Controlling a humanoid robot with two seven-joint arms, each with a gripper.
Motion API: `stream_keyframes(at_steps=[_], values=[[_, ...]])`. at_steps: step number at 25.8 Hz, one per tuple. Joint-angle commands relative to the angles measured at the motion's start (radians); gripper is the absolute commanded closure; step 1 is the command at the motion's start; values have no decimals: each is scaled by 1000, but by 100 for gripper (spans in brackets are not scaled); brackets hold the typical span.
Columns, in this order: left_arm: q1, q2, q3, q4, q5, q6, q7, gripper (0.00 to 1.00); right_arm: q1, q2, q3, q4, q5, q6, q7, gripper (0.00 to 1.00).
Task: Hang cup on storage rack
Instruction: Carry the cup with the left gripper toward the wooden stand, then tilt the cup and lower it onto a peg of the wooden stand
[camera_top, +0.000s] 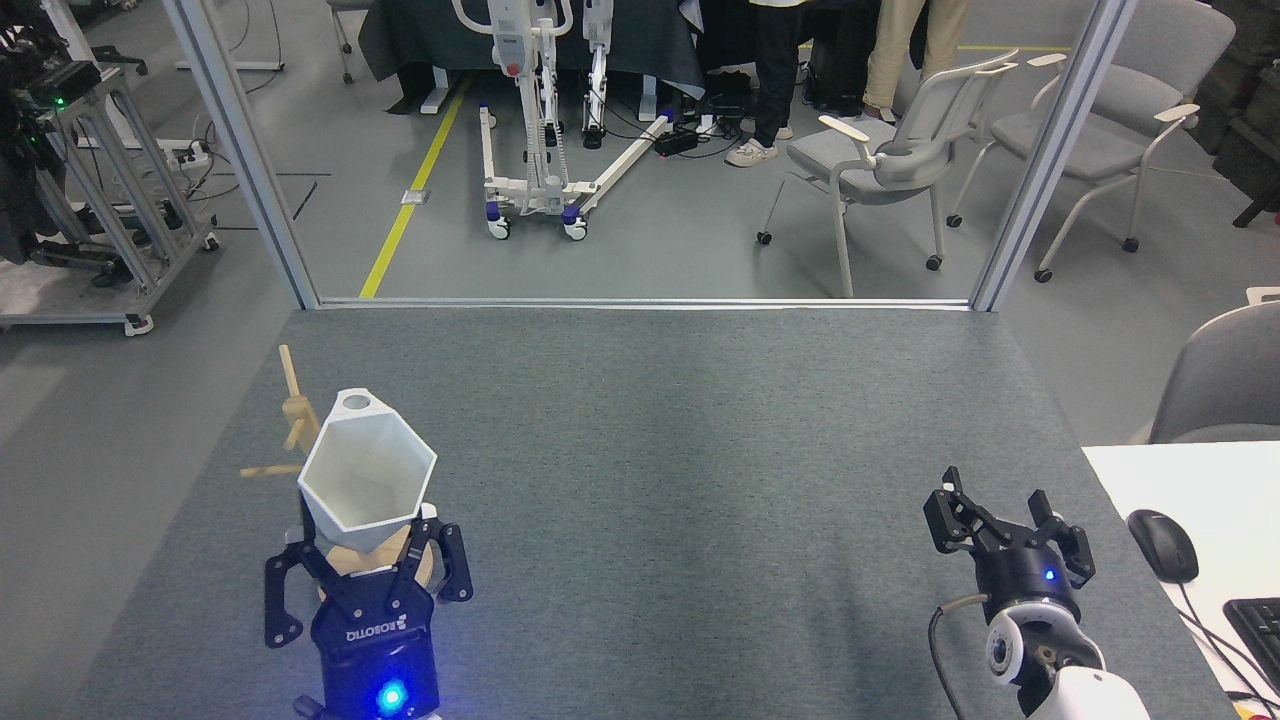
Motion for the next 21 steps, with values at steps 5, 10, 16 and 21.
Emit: stream_keyframes(at_steps=[5, 10, 16, 21], values=[[32, 5, 50, 24, 24, 121, -144, 92, -35, -15, 4, -2, -2, 1, 2, 0], [56, 10, 99, 39, 29, 143, -262, 88, -39, -9, 4, -2, -2, -1, 4, 0], [67, 31, 139, 77, 60, 143, -351, 88, -47, 3, 4, -7, -2, -7, 2, 0], [62, 60, 156, 106, 70, 143, -353, 88, -41, 17, 21, -7, -4, -1, 4, 0]])
